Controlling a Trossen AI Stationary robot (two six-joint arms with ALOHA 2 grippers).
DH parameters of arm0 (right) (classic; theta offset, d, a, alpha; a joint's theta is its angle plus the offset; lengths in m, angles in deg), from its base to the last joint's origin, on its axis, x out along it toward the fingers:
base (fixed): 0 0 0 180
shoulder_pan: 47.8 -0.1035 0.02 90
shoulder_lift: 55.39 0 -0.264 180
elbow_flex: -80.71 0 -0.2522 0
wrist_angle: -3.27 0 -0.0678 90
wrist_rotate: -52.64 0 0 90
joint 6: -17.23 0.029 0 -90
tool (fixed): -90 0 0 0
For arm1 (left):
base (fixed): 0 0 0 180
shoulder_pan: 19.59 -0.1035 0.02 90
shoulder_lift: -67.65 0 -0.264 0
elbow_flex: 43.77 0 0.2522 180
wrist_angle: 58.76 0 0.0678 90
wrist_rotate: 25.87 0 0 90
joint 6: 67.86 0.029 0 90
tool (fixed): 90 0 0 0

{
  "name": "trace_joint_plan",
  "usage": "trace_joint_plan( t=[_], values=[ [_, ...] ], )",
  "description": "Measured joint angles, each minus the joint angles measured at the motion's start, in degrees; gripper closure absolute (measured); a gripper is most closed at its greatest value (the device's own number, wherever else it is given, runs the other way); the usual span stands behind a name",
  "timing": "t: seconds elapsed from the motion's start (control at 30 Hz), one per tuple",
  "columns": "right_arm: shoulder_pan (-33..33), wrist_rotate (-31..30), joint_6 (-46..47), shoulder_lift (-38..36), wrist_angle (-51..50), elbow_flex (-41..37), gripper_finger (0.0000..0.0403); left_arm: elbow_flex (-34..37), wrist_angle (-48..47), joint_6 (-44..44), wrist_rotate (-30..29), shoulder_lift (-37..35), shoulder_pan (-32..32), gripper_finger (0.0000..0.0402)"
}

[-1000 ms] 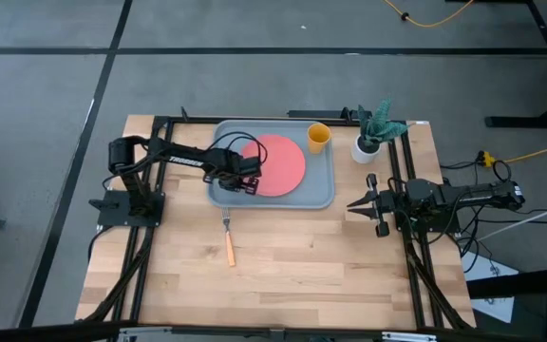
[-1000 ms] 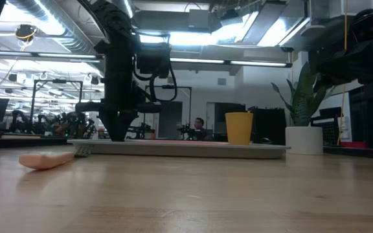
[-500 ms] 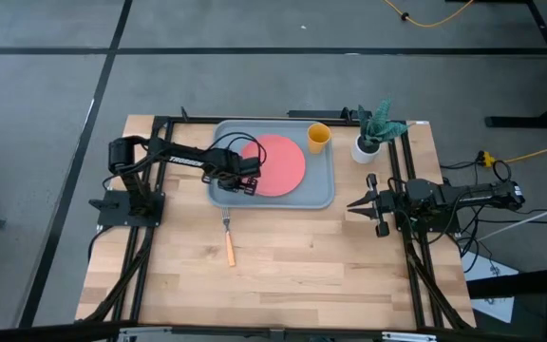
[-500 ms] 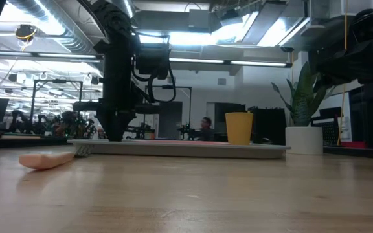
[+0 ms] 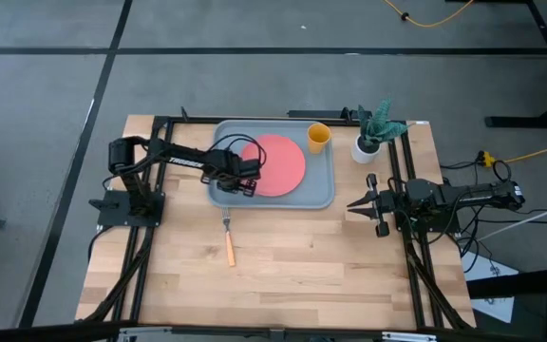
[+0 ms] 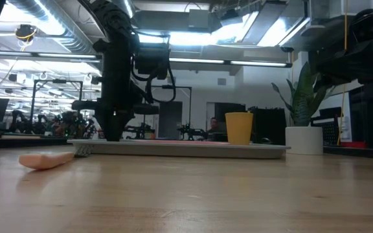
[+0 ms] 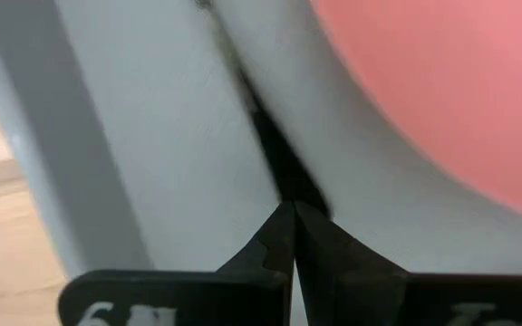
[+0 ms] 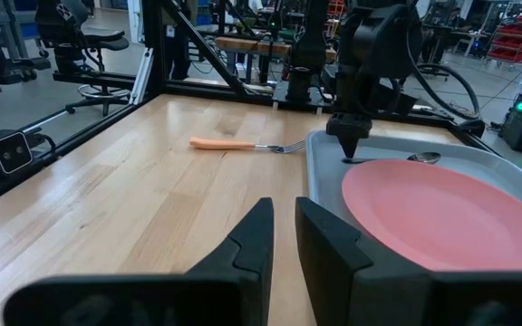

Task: Pick and place plate/cup/fork/spoon on tray
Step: Put the black spoon on the blue tray to the left of the pink plate

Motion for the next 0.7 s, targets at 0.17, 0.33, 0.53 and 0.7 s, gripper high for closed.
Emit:
trace_joint_plan(
  t=[0.17, 0.33, 0.53, 0.7],
  values=[
    [-0.01, 0.0, 0.0, 0.0, 0.0, 0.0, 0.0347, 0.02, -1.13, 0.0, -0.24, 0.0, 0.19, 0.0398],
    [-0.01, -0.01, 0.0, 0.0, 0.0, 0.0, 0.0347, -0.25, 0.01, 0.01, -0.32, -0.5, 0.13, 0.0397],
    [0.0, 0.0, 0.0, 0.01, 0.0, 0.0, 0.0347, -0.82, 11.53, 4.29, -0.6, 1.59, 0.56, 0.04],
    [-0.01, 0.01, 0.0, 0.0, 0.0, 0.0, 0.0347, -0.72, 10.72, 4.44, 0.36, 2.1, 0.52, 0.04]
  ],
)
